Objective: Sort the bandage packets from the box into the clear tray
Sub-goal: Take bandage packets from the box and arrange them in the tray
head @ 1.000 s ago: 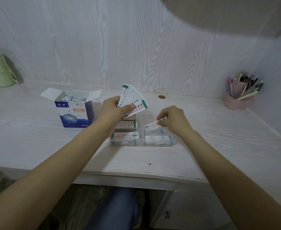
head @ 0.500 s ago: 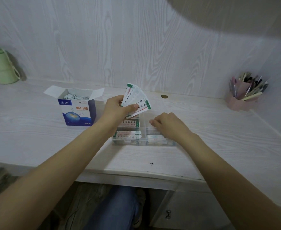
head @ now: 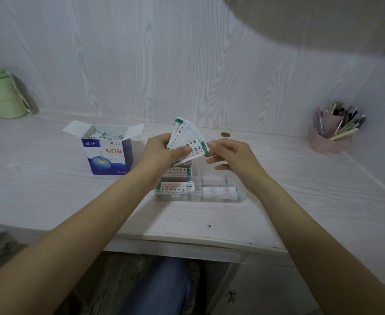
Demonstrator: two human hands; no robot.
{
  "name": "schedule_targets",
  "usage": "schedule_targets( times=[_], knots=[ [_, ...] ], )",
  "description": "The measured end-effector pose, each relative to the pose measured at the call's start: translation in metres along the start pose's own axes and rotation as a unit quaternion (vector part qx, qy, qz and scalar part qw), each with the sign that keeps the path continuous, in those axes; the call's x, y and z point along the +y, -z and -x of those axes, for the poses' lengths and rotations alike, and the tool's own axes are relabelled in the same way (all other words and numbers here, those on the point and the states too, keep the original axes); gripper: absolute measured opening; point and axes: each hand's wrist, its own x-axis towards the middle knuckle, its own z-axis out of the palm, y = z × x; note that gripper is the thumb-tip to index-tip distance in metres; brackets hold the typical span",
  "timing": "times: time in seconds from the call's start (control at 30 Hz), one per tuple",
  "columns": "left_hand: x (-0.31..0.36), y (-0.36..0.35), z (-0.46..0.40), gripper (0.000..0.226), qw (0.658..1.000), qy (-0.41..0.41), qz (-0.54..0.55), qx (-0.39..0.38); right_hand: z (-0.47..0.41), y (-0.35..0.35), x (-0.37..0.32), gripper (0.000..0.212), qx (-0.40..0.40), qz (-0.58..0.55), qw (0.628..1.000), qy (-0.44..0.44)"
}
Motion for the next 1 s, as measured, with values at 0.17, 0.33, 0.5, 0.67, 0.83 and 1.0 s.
schedule_targets(
  times=[0.17, 0.33, 0.5, 0.67, 0.83, 1.0],
  knots=[
    [0.001, -0.004, 0.001, 0.026, 0.998, 0.021, 0.033, -0.046, -0.002, -0.005, -0.003, 0.013, 0.049, -0.041, 0.998, 0.006],
    [-0.001, -0.002, 0.000, 0.024, 0.996, 0.028, 0.065, -0.045, 0.001, -0.003, -0.003, 0.017, 0.056, -0.045, 0.997, 0.023],
    [0.002, -0.004, -0.002, 0.022, 0.997, 0.052, 0.036, -0.046, 0.003, -0.006, -0.004, 0.013, 0.065, -0.040, 0.997, 0.026],
    [0.004, -0.004, -0.001, 0.016, 0.995, 0.062, 0.012, -0.075, 0.002, -0.007, -0.005, 0.013, 0.070, -0.011, 0.997, 0.005],
    [0.003, 0.001, -0.003, 0.016, 0.996, 0.056, 0.015, -0.063, 0.005, -0.003, -0.003, 0.018, 0.093, -0.030, 0.995, -0.008],
    [0.005, 0.001, -0.001, 0.016, 0.999, 0.040, 0.009, -0.026, 0.009, 0.004, 0.001, 0.007, 0.083, 0.031, 0.996, 0.022]
  ],
)
